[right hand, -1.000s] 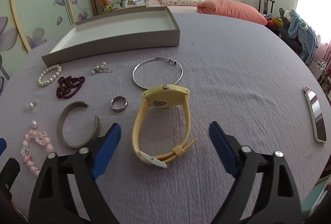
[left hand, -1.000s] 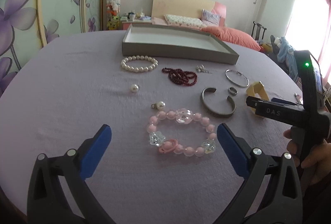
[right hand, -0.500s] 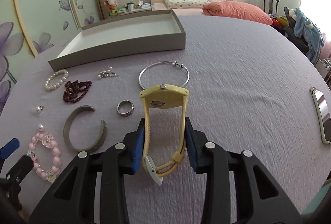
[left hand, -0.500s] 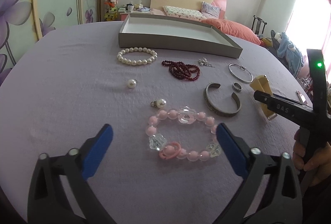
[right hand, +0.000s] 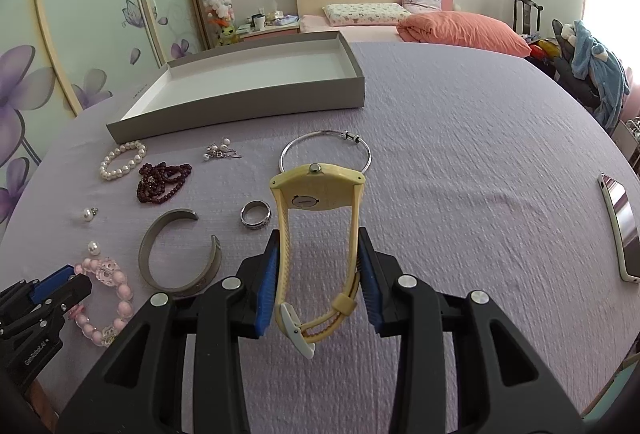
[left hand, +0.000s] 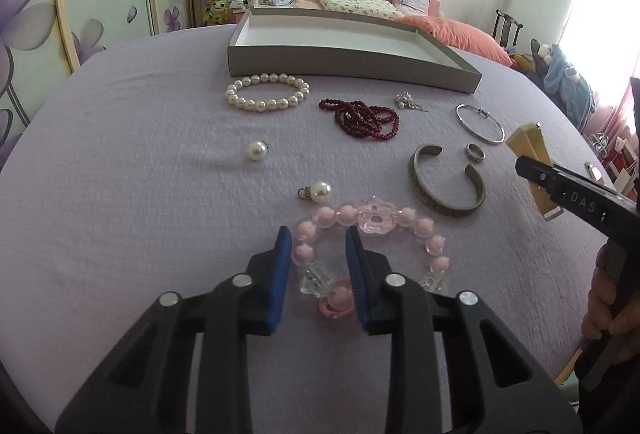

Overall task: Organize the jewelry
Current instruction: 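Grasp the yellow watch with the right tool while the left tool grasps the pink crystal bracelet, then carry the yellow watch and pink bracelet into the tray with both tools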

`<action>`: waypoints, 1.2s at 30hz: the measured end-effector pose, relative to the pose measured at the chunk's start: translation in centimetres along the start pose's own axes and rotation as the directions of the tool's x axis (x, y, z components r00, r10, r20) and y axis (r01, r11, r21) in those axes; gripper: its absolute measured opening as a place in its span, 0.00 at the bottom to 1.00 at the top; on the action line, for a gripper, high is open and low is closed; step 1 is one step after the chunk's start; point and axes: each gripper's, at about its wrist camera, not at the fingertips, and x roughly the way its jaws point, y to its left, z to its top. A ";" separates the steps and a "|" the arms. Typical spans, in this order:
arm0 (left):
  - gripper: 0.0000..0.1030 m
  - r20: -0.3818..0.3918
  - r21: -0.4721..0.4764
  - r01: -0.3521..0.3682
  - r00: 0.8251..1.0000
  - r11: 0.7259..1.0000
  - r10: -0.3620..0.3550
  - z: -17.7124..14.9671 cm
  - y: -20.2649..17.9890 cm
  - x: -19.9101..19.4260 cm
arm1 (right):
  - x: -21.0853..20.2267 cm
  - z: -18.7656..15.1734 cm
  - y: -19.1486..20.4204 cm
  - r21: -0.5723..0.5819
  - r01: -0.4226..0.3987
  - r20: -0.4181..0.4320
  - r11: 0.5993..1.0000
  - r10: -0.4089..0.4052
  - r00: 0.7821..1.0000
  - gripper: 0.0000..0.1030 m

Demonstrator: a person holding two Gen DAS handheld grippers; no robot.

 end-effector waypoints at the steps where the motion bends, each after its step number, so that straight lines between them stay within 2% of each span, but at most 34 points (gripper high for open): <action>1: 0.24 -0.001 0.002 -0.005 1.000 1.000 0.005 0.0 0.0 0.0 | 0.0 0.0 0.0 0.000 -0.001 0.001 1.000 0.001 1.000 0.37; 4: 0.23 -0.005 0.012 -0.016 1.000 1.000 0.016 -0.1 -0.2 0.0 | -0.2 0.0 0.0 0.003 -0.007 0.003 1.000 0.007 1.000 0.37; 9: 0.13 -0.008 0.040 -0.042 0.999 0.998 0.042 -0.2 -0.6 0.0 | -0.8 -0.2 -0.1 0.005 -0.015 0.012 1.000 0.015 1.000 0.37; 15: 0.12 0.014 0.040 -0.019 1.000 0.999 0.018 -0.4 -0.5 -0.7 | -1.9 0.0 0.0 0.000 -0.023 0.042 1.000 0.023 0.999 0.37; 24: 0.12 0.121 0.094 0.073 0.989 0.993 -0.084 1.6 -2.1 -4.2 | -3.1 1.0 0.3 -0.016 -0.046 0.091 0.999 0.047 0.995 0.37; 36: 0.12 0.171 0.153 0.169 0.966 0.974 -0.194 5.0 -5.0 -6.5 | -3.6 2.7 1.1 -0.044 -0.101 0.120 0.994 0.106 0.987 0.37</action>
